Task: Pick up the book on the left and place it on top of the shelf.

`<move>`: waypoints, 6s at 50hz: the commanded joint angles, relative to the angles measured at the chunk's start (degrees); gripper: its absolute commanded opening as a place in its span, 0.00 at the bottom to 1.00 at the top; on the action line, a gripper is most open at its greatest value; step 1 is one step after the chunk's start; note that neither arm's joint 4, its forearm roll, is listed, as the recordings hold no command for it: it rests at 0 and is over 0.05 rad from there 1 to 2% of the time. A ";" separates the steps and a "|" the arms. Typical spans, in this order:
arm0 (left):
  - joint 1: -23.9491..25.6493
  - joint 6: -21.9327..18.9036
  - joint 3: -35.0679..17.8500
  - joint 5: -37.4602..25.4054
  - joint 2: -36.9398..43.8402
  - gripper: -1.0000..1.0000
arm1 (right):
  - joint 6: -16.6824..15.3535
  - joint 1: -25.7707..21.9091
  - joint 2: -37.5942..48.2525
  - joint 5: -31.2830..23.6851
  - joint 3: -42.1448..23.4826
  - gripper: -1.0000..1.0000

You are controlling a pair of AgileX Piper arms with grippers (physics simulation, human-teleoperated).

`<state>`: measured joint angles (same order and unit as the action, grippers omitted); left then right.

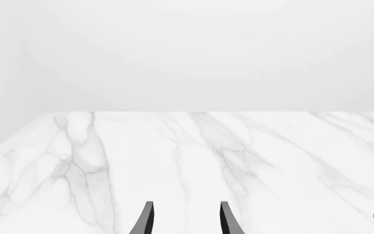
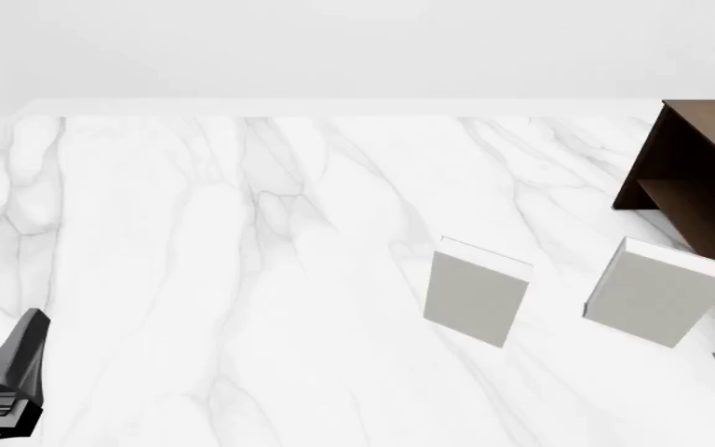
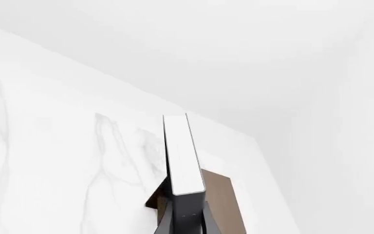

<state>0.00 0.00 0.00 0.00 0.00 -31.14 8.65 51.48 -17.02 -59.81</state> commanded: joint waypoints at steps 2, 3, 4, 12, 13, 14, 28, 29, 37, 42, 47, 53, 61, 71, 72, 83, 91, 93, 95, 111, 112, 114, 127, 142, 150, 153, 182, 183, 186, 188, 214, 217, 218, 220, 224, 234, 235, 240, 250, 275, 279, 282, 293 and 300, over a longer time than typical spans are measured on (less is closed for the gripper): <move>0.00 0.00 0.00 0.00 0.00 1.00 | 0.28 3.37 -1.12 -0.23 -0.07 0.00; 0.00 0.00 0.00 0.00 0.00 1.00 | 0.01 3.75 -1.03 0.03 0.14 0.00; 0.00 0.00 0.00 0.00 0.00 1.00 | -0.16 3.97 -1.00 0.19 0.29 0.00; 0.00 0.00 0.00 0.00 0.00 1.00 | -1.66 5.32 -0.87 0.16 0.17 0.00; 0.00 0.00 0.00 0.00 0.00 1.00 | -1.85 5.52 -0.87 0.15 0.06 0.00; 0.00 0.00 0.00 0.00 0.00 1.00 | -2.11 5.75 -0.90 0.08 -0.04 0.00; 0.00 0.00 0.00 0.00 0.00 1.00 | -5.22 8.99 -0.66 0.38 0.51 0.00; 0.00 0.00 0.00 0.00 0.00 1.00 | -5.30 9.17 -0.62 0.33 0.43 0.00; 0.00 0.00 0.00 0.00 0.00 1.00 | -6.69 10.44 -0.26 -0.14 -0.28 0.00; 0.00 0.00 0.00 0.00 0.00 1.00 | -7.53 11.73 -0.13 -0.19 -0.48 0.00; 0.00 0.00 0.00 0.00 0.00 1.00 | -8.02 12.76 0.30 0.15 -0.58 0.00; 0.00 0.00 0.00 0.00 0.00 1.00 | -8.83 13.58 1.24 0.65 -0.89 0.00; 0.00 0.00 0.00 0.00 0.00 1.00 | -9.39 14.60 2.74 1.62 -1.22 0.00; 0.00 0.00 0.00 0.00 0.00 1.00 | -9.89 15.71 5.37 3.06 -2.26 0.00; 0.00 0.00 0.00 0.00 0.00 1.00 | -9.99 15.80 5.59 3.22 -2.31 0.00; 0.00 0.00 0.00 0.00 0.00 1.00 | -11.33 18.33 7.78 4.54 -2.91 0.00; 0.00 0.00 0.00 0.00 0.00 1.00 | -11.92 19.35 8.92 5.58 -2.66 0.00; 0.00 0.00 0.00 0.00 0.00 1.00 | -11.86 19.47 9.28 5.95 -2.42 0.00; 0.00 0.00 0.00 0.00 0.00 1.00 | -11.97 19.82 9.81 6.32 -2.35 0.00; 0.00 0.00 0.00 0.00 0.00 1.00 | -13.24 22.40 12.17 8.90 -1.64 0.00; 0.00 0.00 0.00 0.00 0.00 1.00 | -13.18 22.43 12.41 9.00 -1.81 0.00; 0.00 0.00 0.00 0.00 0.00 1.00 | -13.23 22.44 13.12 9.28 -2.24 0.00; 0.00 0.00 0.00 0.00 0.00 1.00 | -13.95 23.59 15.66 10.71 -2.85 0.00; 0.00 0.00 0.00 0.00 0.00 1.00 | -15.24 24.02 17.56 10.22 -5.13 0.00; 0.00 0.00 0.00 0.00 0.00 1.00 | -15.54 23.97 18.90 10.89 -5.93 0.00; 0.00 0.00 0.00 0.00 0.00 1.00 | -15.39 23.79 19.73 11.47 -6.09 0.00; 0.00 0.00 0.00 0.00 0.00 1.00 | -16.08 24.97 23.58 14.02 -5.78 0.00; 0.00 0.00 0.00 0.00 0.00 1.00 | -16.08 24.97 23.58 14.03 -5.78 0.00; 0.00 0.00 0.00 0.00 0.00 1.00 | -16.04 25.16 23.93 14.45 -5.31 0.00; 0.00 0.00 0.00 0.00 0.00 1.00 | -15.96 25.27 24.19 14.82 -4.79 0.00; 0.00 0.00 0.00 0.00 0.00 1.00 | -15.23 25.04 27.87 17.74 -3.96 0.00; 0.00 0.00 0.00 0.00 0.00 1.00 | -15.20 25.01 28.12 17.92 -3.84 0.00; 0.00 0.00 0.00 0.00 0.00 1.00 | -15.21 25.02 28.21 17.95 -3.85 0.00; 0.00 0.00 0.00 0.00 0.00 1.00 | -15.32 25.09 28.31 17.91 -3.92 0.00; 0.00 0.00 0.00 0.00 0.00 1.00 | -15.47 25.23 29.14 18.14 -4.35 0.00; 0.00 0.00 0.00 0.00 0.00 1.00 | -15.50 25.68 29.30 18.67 -3.19 0.00; 0.00 0.00 0.00 0.00 0.00 1.00 | -15.55 25.75 29.29 18.66 -3.13 0.00; 0.00 0.00 0.00 0.00 0.00 1.00 | -15.67 25.99 29.34 18.96 -2.45 0.00; 0.00 0.00 0.00 0.00 0.00 1.00 | -16.09 26.62 29.92 19.18 -2.20 0.00; 0.00 0.00 0.00 0.00 0.00 1.00 | -13.66 25.33 31.06 18.25 -1.08 1.00; 0.00 0.00 0.00 0.00 0.00 1.00 | -12.67 24.61 29.37 18.47 0.71 1.00; 0.00 0.00 0.00 0.00 0.00 1.00 | -12.42 24.23 28.33 18.28 1.93 1.00; 0.00 0.00 0.00 0.00 0.00 1.00 | -10.23 21.90 25.61 17.92 2.52 1.00; 0.00 0.00 0.00 0.00 0.00 1.00 | -8.42 20.64 23.22 18.64 4.64 1.00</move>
<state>0.00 0.00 0.00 0.00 0.00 -41.78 31.06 77.66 1.05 -57.01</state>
